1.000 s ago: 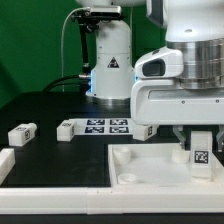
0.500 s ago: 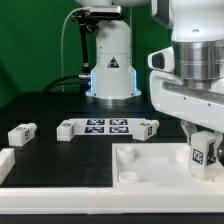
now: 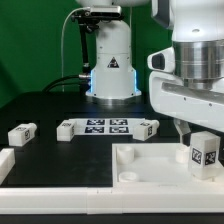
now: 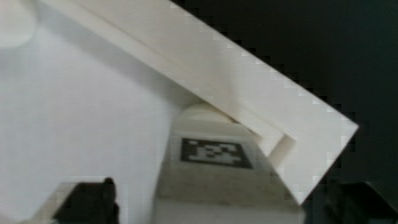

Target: Assemble one leg

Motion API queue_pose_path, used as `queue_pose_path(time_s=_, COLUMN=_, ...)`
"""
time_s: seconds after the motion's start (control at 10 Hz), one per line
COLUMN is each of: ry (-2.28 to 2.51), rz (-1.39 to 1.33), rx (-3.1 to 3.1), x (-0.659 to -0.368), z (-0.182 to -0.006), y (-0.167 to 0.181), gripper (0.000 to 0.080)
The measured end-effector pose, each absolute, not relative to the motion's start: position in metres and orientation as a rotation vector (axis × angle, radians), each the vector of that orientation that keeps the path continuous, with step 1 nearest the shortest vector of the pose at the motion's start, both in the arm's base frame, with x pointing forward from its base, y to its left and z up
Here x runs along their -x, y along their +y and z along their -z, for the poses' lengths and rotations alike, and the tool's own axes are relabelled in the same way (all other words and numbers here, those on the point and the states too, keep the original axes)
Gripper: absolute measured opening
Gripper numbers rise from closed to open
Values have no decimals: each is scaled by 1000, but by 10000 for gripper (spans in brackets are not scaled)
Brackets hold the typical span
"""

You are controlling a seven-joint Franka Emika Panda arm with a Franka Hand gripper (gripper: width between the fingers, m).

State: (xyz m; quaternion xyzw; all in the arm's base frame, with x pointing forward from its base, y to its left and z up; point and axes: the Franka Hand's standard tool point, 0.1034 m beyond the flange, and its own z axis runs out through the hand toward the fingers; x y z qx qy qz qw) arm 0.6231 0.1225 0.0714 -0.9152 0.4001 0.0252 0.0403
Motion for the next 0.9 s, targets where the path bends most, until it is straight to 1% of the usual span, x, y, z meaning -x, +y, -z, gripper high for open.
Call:
queue_pose_path(time_s=0.1, ry=1025, rz=-68, rx=2880, x=-623, z=-71, y=122, gripper=635)
queue_pose_path(time_s=0.3, ry=622, rz=-54, rx=2990, x=-620, z=-69, y=124, gripper=647)
queue_pose_path(time_s=0.8, ry=-409, rz=3, rx=3050, x=-624, z=-75, y=123, gripper=649)
queue_pose_path(time_s=0.9, ry=-445, rz=2, rx=3045, x=-624, z=-74, y=122, gripper=649)
